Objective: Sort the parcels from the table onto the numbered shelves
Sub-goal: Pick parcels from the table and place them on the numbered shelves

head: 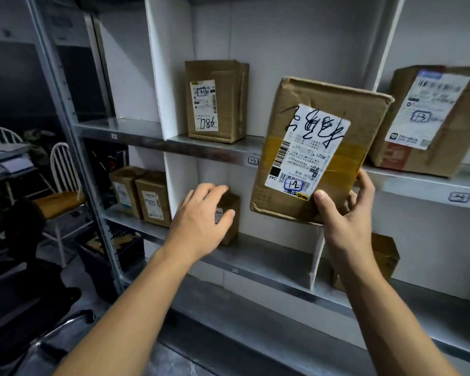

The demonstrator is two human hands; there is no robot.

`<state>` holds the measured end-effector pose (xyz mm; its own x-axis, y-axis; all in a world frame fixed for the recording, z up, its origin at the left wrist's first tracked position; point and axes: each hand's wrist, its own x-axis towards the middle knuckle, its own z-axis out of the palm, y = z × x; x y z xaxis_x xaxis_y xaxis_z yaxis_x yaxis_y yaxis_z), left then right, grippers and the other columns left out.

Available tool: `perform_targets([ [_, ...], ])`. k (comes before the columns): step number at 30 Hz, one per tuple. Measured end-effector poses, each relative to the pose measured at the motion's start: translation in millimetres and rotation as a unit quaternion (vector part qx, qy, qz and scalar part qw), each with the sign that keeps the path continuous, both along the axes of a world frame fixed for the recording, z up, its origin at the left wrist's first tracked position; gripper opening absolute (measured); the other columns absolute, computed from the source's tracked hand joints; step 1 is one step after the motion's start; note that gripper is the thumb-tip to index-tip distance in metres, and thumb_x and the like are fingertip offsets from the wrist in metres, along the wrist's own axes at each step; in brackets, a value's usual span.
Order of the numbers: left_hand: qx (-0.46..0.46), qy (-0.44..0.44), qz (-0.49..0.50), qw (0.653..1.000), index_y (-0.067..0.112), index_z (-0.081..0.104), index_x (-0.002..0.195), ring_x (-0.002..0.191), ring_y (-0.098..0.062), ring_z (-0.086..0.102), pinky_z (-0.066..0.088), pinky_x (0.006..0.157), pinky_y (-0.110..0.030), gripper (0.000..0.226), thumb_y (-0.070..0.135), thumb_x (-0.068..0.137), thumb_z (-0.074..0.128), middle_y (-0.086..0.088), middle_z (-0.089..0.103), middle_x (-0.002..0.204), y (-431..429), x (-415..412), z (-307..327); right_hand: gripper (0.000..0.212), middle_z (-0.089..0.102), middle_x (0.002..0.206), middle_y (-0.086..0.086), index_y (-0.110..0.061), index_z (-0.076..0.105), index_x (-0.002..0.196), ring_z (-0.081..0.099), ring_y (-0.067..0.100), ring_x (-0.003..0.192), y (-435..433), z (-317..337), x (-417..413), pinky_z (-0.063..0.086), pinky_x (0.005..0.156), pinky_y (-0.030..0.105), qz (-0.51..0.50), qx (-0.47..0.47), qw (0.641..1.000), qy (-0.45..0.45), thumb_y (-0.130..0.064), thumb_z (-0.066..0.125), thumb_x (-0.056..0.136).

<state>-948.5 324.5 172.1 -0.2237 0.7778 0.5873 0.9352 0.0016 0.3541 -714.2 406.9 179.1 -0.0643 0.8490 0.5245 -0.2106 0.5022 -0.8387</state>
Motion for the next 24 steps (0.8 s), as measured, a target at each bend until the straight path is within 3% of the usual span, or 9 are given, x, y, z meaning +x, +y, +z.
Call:
perform_targets([
  [6, -0.005, -0.012, 0.037, 0.999, 0.013, 0.053, 0.134, 0.119, -0.025, 0.049, 0.042, 0.102, -0.044, 0.053, 0.04, 0.088, 0.053, -0.004, 0.052, 0.127, 10, -13, -28, 0.065, 0.06, 0.133, -0.007, -0.052, 0.031, 0.137, 0.059, 0.011, 0.123, 17, -30, -8, 0.05, 0.105, 0.043, 0.035, 0.004, 0.999, -0.006, -0.028, 0.069, 0.09],
  [12, -0.095, 0.013, 0.077, 0.992, 0.017, 0.05, 0.134, 0.119, -0.026, 0.047, 0.042, 0.101, -0.044, 0.049, 0.035, 0.089, 0.057, -0.002, 0.05, 0.129, 0, -24, -76, 0.065, 0.058, 0.134, -0.008, -0.066, 0.035, 0.127, 0.057, 0.01, 0.124, 16, -68, -22, 0.048, 0.106, 0.042, 0.052, -0.029, 0.997, -0.039, -0.03, 0.072, 0.088],
  [18, -0.139, -0.007, 0.089, 0.986, 0.02, 0.045, 0.141, 0.124, -0.022, 0.043, 0.039, 0.103, -0.042, 0.052, 0.04, 0.093, 0.055, 0.0, 0.047, 0.136, -4, -38, -98, 0.067, 0.057, 0.126, -0.021, -0.063, 0.032, 0.126, 0.056, 0.002, 0.121, 15, -91, -34, 0.047, 0.103, 0.033, 0.049, -0.048, 0.996, -0.061, -0.016, 0.068, 0.093],
  [24, -0.175, -0.006, 0.065, 0.982, 0.023, 0.044, 0.141, 0.125, -0.019, 0.042, 0.037, 0.104, -0.038, 0.051, 0.042, 0.094, 0.053, 0.003, 0.044, 0.137, -5, -65, -114, 0.069, 0.056, 0.132, -0.013, -0.049, 0.029, 0.14, 0.055, 0.001, 0.12, 8, -111, -60, 0.049, 0.1, 0.032, 0.023, -0.066, 0.993, -0.099, -0.018, 0.068, 0.092],
])
